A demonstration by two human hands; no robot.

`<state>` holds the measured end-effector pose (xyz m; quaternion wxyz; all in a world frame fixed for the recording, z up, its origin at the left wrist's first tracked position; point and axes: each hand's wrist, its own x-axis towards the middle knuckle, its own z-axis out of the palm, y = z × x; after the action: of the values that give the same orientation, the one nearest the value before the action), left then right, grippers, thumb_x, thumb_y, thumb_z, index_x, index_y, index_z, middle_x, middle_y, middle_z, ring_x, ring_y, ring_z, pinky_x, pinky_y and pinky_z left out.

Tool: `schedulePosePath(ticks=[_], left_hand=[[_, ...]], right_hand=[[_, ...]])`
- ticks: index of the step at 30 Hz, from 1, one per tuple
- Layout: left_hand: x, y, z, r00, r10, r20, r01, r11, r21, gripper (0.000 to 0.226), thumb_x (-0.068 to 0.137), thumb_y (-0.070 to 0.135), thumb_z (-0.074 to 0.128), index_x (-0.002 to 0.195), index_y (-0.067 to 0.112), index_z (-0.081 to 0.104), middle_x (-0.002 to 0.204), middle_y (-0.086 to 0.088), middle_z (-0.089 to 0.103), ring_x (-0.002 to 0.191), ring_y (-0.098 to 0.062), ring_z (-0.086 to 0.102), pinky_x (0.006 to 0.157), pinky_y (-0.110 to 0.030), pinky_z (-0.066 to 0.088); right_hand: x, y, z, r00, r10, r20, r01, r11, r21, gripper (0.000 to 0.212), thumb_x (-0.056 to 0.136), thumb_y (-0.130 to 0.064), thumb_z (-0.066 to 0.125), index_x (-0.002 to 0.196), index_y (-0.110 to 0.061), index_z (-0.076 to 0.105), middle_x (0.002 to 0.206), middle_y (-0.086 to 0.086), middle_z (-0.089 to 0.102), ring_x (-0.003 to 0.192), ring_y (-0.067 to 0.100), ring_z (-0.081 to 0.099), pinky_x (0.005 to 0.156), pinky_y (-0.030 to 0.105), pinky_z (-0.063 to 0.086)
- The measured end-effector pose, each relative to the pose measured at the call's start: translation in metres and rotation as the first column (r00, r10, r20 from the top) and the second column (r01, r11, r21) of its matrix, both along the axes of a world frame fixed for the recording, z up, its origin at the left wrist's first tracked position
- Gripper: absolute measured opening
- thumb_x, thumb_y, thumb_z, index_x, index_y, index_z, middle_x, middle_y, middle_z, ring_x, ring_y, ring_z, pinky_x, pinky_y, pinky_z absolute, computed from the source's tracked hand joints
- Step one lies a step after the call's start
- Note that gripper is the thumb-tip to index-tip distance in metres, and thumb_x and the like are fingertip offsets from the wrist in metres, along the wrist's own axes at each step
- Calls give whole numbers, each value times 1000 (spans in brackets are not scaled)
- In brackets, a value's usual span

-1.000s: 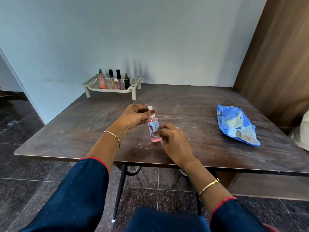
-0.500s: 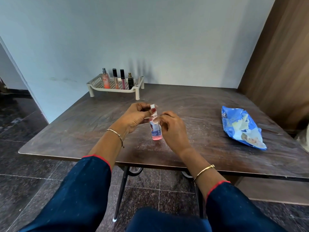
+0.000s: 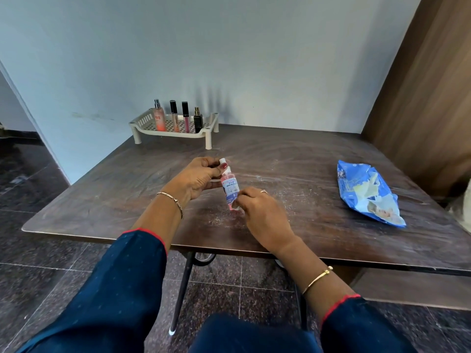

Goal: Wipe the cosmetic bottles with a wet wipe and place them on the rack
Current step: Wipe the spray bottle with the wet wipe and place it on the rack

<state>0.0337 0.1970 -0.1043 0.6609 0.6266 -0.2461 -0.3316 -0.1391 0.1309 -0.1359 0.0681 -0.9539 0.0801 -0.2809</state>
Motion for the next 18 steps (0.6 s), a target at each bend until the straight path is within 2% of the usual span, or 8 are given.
schedulePosePath(ticks=[2,5,8,10,12,14,15,18], left_hand=[[-1,-1,-1,1000,11,3,-11,1000,0,11,89,6,61,99,5,64,91,-7,66,79,-15,64,59,-25,58],[-2,-2,-1,1000,8,12,-8,1000,-3,10,90,6,60,99,6,63,92,-7,65,81,-15,64,60,-25,58],[-2,-2,1,999,-30,39,30,1000,-2,16,90,7,59,105,4,63,94,-6,66,83,-15,65,60,-23,57],[-2,-2,3,997,-64,48,64,998,5,18,90,8,59,108,4,63,95,-5,67,85,-14,65,62,-23,57],[-1,-2,3,995,-92,46,93,996,-5,19,91,8,57,109,5,63,95,-3,67,86,-14,65,65,-24,57],[0,0,2,994,-105,33,106,994,-17,23,92,7,56,114,4,61,96,-3,68,88,-14,65,70,-25,58],[0,1,1,993,-110,30,111,994,-20,24,92,7,55,115,4,61,97,-4,68,90,-15,65,72,-26,57],[-1,3,-3,988,-152,25,153,988,-29,21,91,8,56,111,8,63,102,-6,68,94,-17,65,78,-28,57]], right_hand=[[3,11,1,997,-27,-69,17,991,-134,26,84,-2,63,109,-5,65,111,9,60,89,28,60,66,39,57],[3,17,0,994,-29,-108,-2,960,-279,31,80,-5,69,111,-7,65,113,8,60,90,23,61,61,34,57],[3,8,-6,997,8,-79,-29,964,-266,29,77,-4,72,106,-7,67,107,7,61,85,25,61,57,37,58],[3,2,-9,999,31,13,-30,998,-56,21,78,1,69,97,-8,70,102,5,63,84,24,61,64,38,56],[4,-3,-10,996,-11,92,-16,956,292,21,80,5,65,89,-12,73,100,0,65,87,17,60,76,28,53],[3,-6,-11,991,-91,95,17,804,595,27,82,7,63,83,-17,74,98,-3,66,88,9,60,77,14,48],[3,-7,-11,987,-129,93,29,722,691,30,82,8,62,80,-19,74,96,-3,67,87,7,62,76,13,48],[10,-9,-8,965,-233,124,22,542,840,32,80,13,59,73,-16,73,87,-2,72,84,9,66,75,20,52]])
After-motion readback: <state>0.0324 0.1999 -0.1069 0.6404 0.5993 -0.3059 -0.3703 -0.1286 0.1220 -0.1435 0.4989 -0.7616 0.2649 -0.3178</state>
